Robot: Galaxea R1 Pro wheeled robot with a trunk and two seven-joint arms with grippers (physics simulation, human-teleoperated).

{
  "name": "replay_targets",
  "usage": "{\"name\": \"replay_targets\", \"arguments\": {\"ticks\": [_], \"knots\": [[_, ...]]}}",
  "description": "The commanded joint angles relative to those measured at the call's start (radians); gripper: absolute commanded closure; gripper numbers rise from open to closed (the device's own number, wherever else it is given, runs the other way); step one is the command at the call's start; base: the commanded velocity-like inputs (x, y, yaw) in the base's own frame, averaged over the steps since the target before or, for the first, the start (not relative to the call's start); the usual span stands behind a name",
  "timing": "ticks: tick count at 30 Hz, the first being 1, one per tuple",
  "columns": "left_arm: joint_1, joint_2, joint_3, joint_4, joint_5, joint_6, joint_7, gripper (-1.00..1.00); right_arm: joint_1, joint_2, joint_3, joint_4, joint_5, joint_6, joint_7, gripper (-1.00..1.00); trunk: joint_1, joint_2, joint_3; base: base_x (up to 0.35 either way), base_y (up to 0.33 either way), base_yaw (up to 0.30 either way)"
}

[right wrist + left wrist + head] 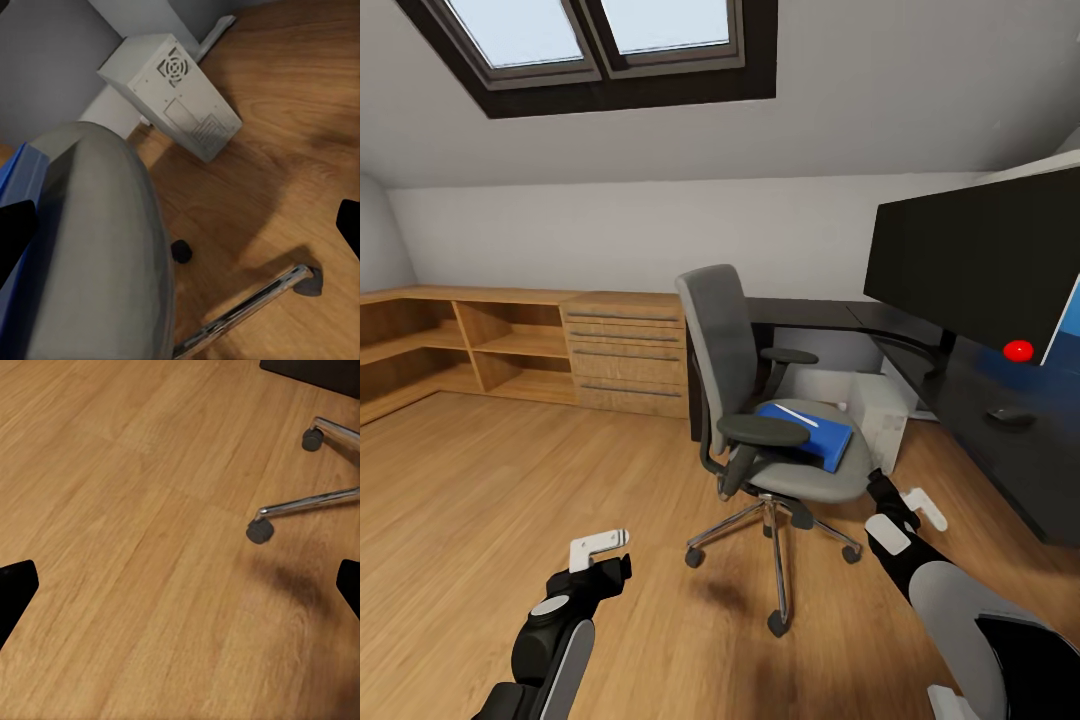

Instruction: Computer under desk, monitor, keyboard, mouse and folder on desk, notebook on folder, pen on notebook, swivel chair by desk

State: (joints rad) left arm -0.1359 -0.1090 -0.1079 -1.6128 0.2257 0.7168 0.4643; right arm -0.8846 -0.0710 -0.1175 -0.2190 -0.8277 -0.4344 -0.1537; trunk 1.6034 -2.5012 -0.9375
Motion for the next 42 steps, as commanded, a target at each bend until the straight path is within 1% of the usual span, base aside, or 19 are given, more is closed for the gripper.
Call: {"name": "replay_targets", "arguments": {"ticks": [1, 16, 21, 30, 34, 37, 42], "knots": [[-0.001, 0.000, -0.001, -0.001, 0.011, 0.002, 0.010, -1.00, 0.000, 0.001, 0.000, -0.001, -0.004, -0.003, -0.002, -1.00, 0.000, 0.000, -0.001, 0.000, 0.000, 0.000], [-0.001, 0.000, 0.001, -0.001, 0.011, 0.004, 0.011, -1.00, 0.000, -0.001, -0.001, 0.000, -0.004, -0.002, -0.003, -1.00, 0.000, 0.000, -0.001, 0.011, 0.000, 0.000], [-0.001, 0.000, 0.001, 0.000, 0.011, 0.003, 0.010, -1.00, 0.000, -0.001, 0.001, 0.001, -0.002, -0.005, -0.002, -1.00, 0.000, 0.000, -0.001, 0.200, -0.003, 0.000], [-0.001, 0.000, 0.001, 0.003, 0.011, 0.003, 0.010, -1.00, 0.000, -0.003, 0.000, 0.002, -0.002, -0.004, -0.003, -1.00, 0.000, 0.000, -0.001, 0.296, -0.058, 0.000], [-0.001, 0.000, 0.001, 0.003, 0.011, 0.003, 0.010, -1.00, 0.000, -0.009, -0.001, 0.002, -0.004, 0.000, -0.004, -1.00, 0.000, 0.000, -0.001, 0.260, -0.072, 0.000], [-0.001, 0.000, 0.000, 0.004, 0.011, 0.003, 0.010, -1.00, 0.000, -0.027, -0.004, 0.003, -0.022, 0.004, -0.005, -1.00, 0.000, 0.000, -0.001, 0.121, -0.036, 0.000], [-0.001, 0.000, -0.001, 0.004, 0.011, 0.004, 0.010, -1.00, 0.000, -0.048, -0.012, 0.004, -0.074, 0.026, -0.004, -1.00, 0.000, 0.000, -0.001, 0.047, -0.014, 0.000]]}}
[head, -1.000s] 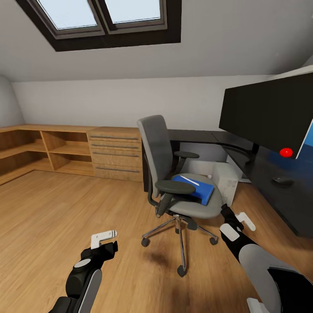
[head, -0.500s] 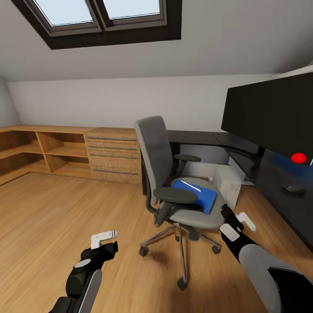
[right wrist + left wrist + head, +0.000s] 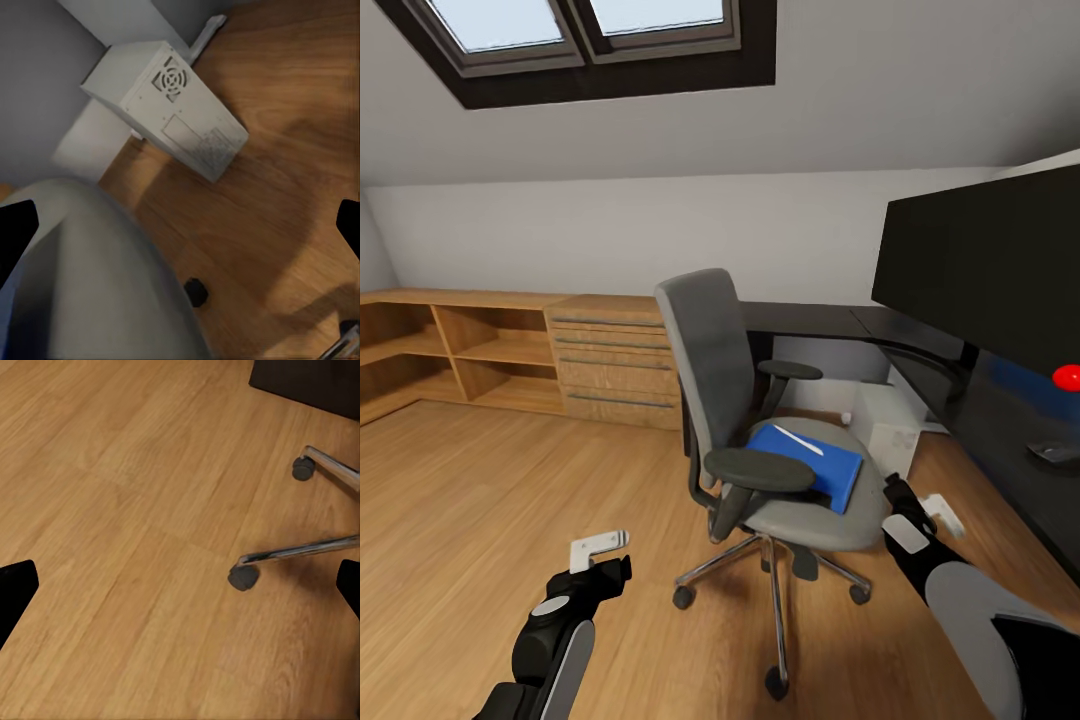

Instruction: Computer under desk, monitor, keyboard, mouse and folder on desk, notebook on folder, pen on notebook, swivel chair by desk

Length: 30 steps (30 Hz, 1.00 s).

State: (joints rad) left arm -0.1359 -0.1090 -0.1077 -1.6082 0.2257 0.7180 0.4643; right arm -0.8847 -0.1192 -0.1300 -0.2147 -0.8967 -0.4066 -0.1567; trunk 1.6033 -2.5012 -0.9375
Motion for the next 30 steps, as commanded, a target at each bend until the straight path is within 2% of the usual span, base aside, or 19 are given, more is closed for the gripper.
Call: {"name": "replay_targets", "arguments": {"ticks": [1, 5, 10, 17, 23, 27, 30], "knots": [[-0.001, 0.000, -0.001, -0.001, 0.011, 0.002, 0.010, -1.00, 0.000, -0.004, 0.000, -0.001, -0.015, 0.006, -0.001, -1.00, 0.000, 0.000, -0.001, 0.023, -0.007, 0.000], [-0.001, 0.000, -0.001, -0.001, 0.011, 0.002, 0.010, -1.00, 0.000, -0.022, -0.002, -0.001, -0.044, 0.048, 0.001, -1.00, 0.000, 0.000, -0.001, 0.013, -0.004, 0.000], [-0.001, 0.000, 0.000, -0.001, 0.010, 0.002, 0.010, -1.00, 0.000, -0.038, -0.003, -0.002, -0.060, 0.098, 0.004, -1.00, 0.000, 0.000, -0.001, 0.005, -0.001, 0.000], [-0.001, 0.000, 0.002, -0.002, 0.009, 0.002, 0.010, -1.00, 0.000, -0.042, -0.003, -0.002, -0.066, 0.119, 0.005, -1.00, 0.000, 0.000, -0.001, 0.001, 0.000, 0.000], [-0.001, 0.001, 0.002, -0.002, 0.009, 0.001, 0.010, -1.00, 0.000, -0.043, -0.005, -0.003, -0.069, 0.173, 0.007, -1.00, 0.000, 0.000, -0.001, 0.000, 0.000, 0.000], [-0.001, 0.000, 0.002, -0.004, 0.009, 0.001, 0.013, -1.00, 0.000, -0.042, -0.021, -0.003, -0.070, 0.225, 0.008, -1.00, 0.000, 0.000, -0.001, 0.000, 0.000, 0.000], [-0.001, 0.000, 0.004, -0.006, 0.009, 0.001, 0.014, -1.00, 0.000, -0.041, -0.035, -0.003, -0.071, 0.234, 0.007, -1.00, 0.000, 0.000, -0.001, 0.000, 0.000, 0.000]]}}
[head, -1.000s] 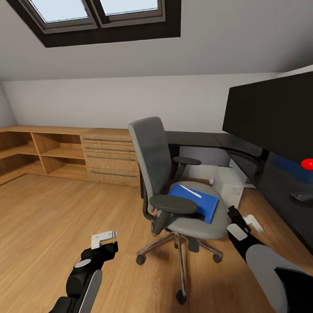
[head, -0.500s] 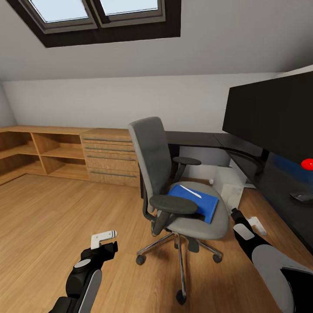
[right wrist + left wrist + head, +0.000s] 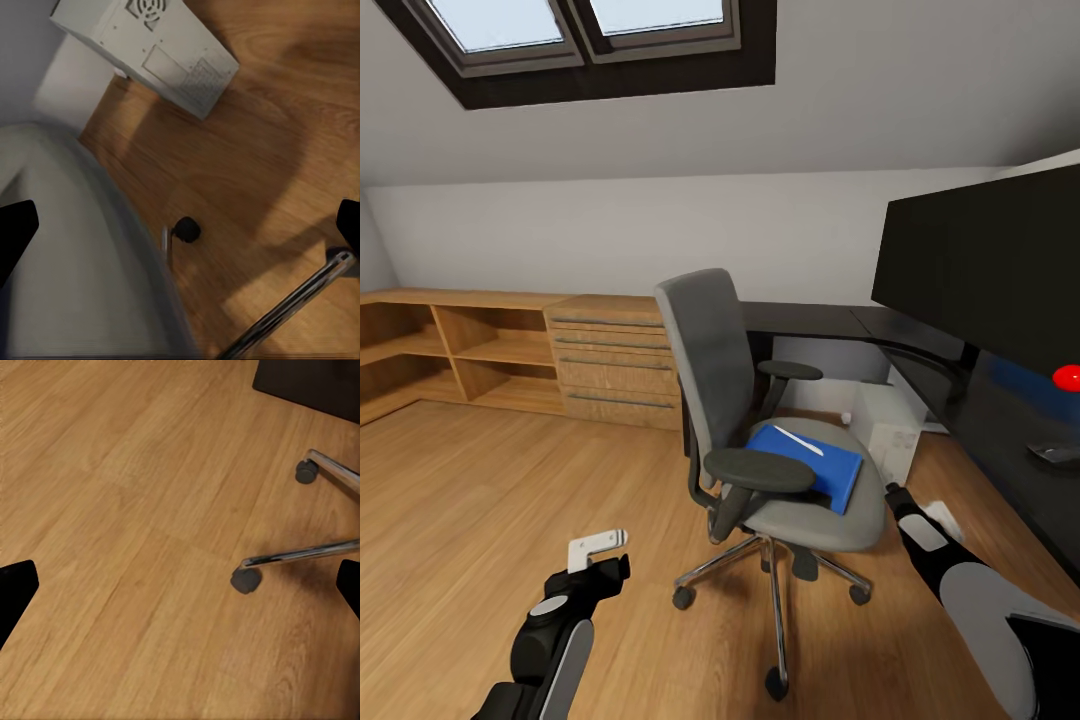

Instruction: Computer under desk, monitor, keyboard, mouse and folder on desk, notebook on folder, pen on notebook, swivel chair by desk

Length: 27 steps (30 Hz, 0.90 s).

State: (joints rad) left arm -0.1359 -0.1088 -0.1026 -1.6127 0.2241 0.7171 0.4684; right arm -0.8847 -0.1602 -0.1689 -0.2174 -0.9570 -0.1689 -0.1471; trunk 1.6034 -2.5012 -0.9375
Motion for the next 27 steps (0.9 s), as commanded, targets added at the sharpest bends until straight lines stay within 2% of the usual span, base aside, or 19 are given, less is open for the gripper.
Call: {"name": "replay_targets", "arguments": {"ticks": [1, 3, 8, 21, 27], "knots": [[-0.001, 0.000, 0.000, -0.002, 0.011, 0.002, 0.010, -1.00, 0.000, 0.000, -0.006, -0.001, -0.011, -0.001, -0.003, -1.00, 0.000, 0.000, -0.001, 0.000, 0.000, 0.000], [-0.001, 0.000, 0.001, -0.002, 0.011, 0.002, 0.011, -1.00, 0.000, 0.000, -0.020, -0.001, -0.011, 0.002, -0.003, -1.00, 0.000, 0.000, -0.001, 0.000, 0.000, 0.000], [-0.001, -0.001, -0.001, -0.003, 0.011, 0.003, 0.012, -1.00, 0.000, 0.001, -0.055, -0.002, -0.011, 0.011, -0.004, -1.00, 0.002, -0.002, -0.020, 0.000, 0.000, 0.000], [-0.001, 0.001, -0.003, 0.003, 0.012, 0.003, 0.009, -1.00, 0.000, 0.002, -0.062, -0.003, -0.009, 0.012, -0.002, -1.00, 0.002, -0.002, -0.024, 0.000, 0.000, 0.000], [-0.001, 0.001, -0.003, 0.006, 0.012, 0.002, 0.007, -1.00, 0.000, 0.003, -0.061, -0.004, -0.009, 0.012, -0.002, -1.00, 0.002, -0.002, -0.024, 0.201, 0.000, 0.000]]}}
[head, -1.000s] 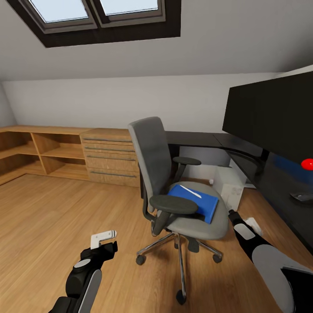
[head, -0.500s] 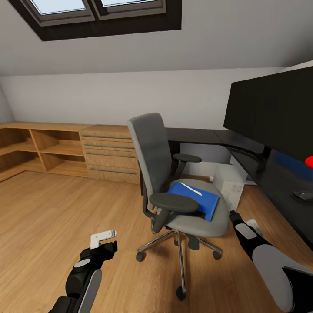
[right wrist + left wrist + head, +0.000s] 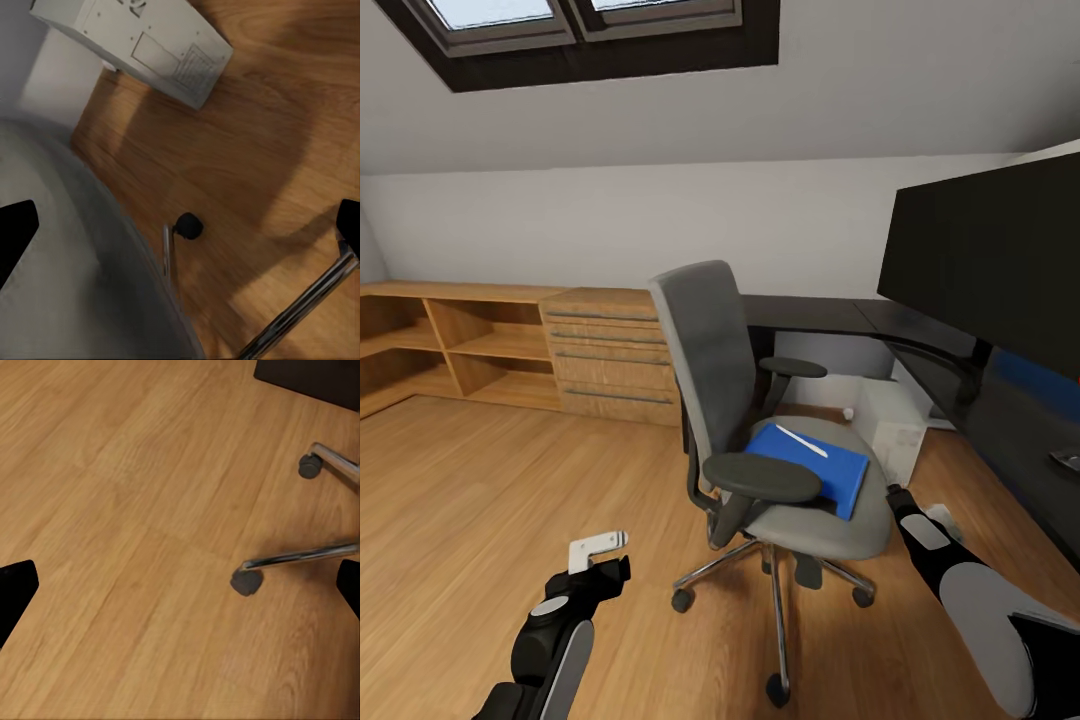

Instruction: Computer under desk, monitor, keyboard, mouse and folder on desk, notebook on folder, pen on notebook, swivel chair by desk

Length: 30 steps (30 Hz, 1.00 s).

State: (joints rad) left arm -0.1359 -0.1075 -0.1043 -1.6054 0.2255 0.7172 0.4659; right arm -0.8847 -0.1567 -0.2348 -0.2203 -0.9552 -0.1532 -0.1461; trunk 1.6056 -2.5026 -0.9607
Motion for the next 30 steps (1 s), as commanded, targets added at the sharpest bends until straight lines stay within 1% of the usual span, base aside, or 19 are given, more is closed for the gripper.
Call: {"name": "replay_targets", "arguments": {"ticks": [1, 9, 19, 30], "knots": [[-0.001, 0.000, -0.001, -0.001, 0.010, 0.002, 0.010, -1.00, 0.000, 0.000, 0.005, -0.001, -0.010, -0.004, -0.003, -1.00, 0.000, 0.000, -0.001, 0.229, 0.000, 0.000], [-0.001, 0.000, -0.001, 0.000, 0.009, 0.002, 0.010, -1.00, 0.000, 0.000, 0.005, -0.001, -0.010, -0.006, -0.003, -1.00, 0.000, 0.000, -0.001, 0.140, 0.000, 0.000], [-0.001, 0.000, -0.002, 0.001, 0.009, 0.003, 0.010, -1.00, 0.000, 0.000, 0.005, -0.001, -0.010, -0.007, -0.003, -1.00, 0.000, 0.000, -0.001, 0.025, 0.000, 0.007], [-0.001, 0.000, -0.001, 0.001, 0.010, 0.004, 0.010, -1.00, 0.000, 0.000, 0.006, -0.001, -0.010, -0.008, 0.000, -1.00, 0.000, 0.000, -0.001, 0.000, 0.000, 0.136]]}}
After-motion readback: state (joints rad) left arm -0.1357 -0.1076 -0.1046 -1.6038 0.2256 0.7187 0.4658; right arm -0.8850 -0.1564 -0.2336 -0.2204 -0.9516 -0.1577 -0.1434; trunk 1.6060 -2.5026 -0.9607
